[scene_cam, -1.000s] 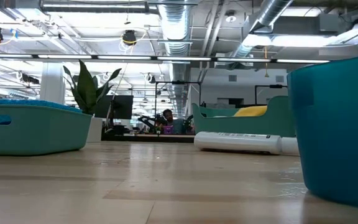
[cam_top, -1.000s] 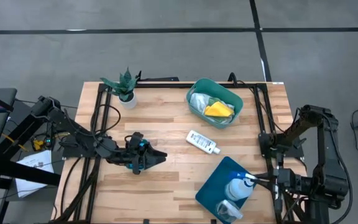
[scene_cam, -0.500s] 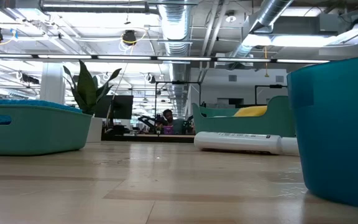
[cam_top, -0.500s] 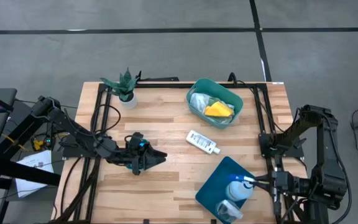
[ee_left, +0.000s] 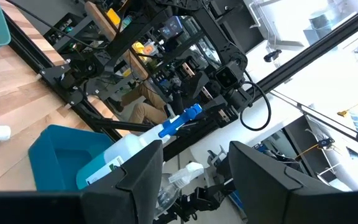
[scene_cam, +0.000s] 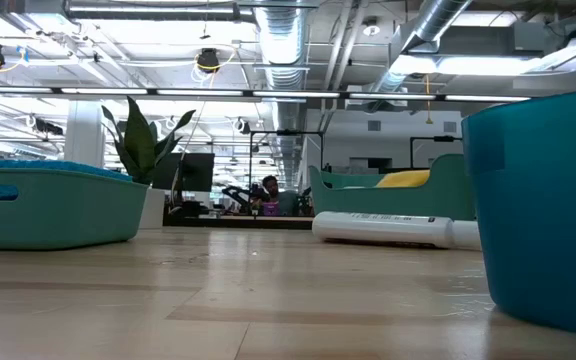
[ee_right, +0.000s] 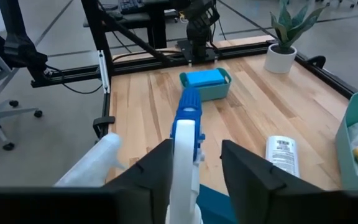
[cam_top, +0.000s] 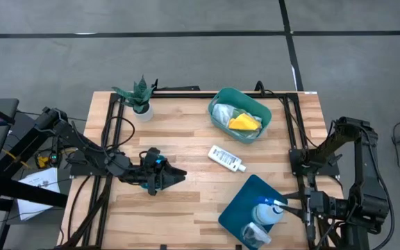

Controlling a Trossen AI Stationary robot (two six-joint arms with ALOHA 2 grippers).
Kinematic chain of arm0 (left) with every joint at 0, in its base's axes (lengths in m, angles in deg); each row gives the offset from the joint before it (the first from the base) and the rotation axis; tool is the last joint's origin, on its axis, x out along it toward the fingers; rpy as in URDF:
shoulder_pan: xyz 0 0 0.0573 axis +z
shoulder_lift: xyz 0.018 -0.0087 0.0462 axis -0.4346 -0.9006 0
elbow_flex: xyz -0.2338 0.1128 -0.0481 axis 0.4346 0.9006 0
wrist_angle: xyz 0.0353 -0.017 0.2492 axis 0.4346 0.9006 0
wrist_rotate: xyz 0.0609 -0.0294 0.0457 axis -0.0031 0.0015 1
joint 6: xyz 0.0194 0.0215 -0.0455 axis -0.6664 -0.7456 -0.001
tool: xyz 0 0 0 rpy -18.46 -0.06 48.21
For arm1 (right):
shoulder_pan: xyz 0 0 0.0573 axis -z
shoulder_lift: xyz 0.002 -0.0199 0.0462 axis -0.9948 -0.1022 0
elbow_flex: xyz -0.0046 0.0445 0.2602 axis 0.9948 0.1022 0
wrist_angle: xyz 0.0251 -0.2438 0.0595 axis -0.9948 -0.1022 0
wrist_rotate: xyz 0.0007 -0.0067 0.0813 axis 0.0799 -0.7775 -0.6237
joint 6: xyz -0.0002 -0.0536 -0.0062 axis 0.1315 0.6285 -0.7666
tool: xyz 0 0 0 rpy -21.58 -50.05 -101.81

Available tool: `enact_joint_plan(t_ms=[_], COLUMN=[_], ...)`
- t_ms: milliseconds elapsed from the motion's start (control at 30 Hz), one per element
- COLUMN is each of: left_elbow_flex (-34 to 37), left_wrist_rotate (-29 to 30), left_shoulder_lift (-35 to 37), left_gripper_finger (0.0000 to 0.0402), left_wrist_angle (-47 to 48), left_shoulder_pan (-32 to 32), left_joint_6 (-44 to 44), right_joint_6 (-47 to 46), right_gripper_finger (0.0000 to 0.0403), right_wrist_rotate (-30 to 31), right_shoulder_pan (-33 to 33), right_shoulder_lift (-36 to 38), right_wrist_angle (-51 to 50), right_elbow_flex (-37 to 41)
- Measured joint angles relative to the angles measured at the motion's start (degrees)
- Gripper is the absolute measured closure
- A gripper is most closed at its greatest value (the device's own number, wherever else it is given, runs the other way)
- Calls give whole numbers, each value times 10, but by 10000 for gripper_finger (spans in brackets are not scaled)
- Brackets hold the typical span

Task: Pick & Place Kitchen Items
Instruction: Put the blue spray bottle into the blue bin, then put the white glass cleaner bottle into the blue bin

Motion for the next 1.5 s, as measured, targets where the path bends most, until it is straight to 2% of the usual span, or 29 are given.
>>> enact_joint_plan(t_ms=[467,800,1067,1500], left_elbow_flex=[0,0,0,0], left_wrist_rotate=[0,0,0,-39], left_shoulder_lift=[0,0,0,3], left_gripper_finger=[220,220,220,220], left_wrist_angle=[0,0,0,1], left_shoulder_pan=[0,0,0,0], left_joint_6=[0,0,-3,-103], right_joint_6=[0,-15,-50,32], right_gripper_finger=[259,259,258,258], right_wrist_rotate=[15,95,214,216], right_shoulder_pan=[-1,-19,-18,86], right_shoulder_lift=[0,0,23,129], right_wrist_angle=[17,47,45,68], right_elbow_flex=[1,1,1,1])
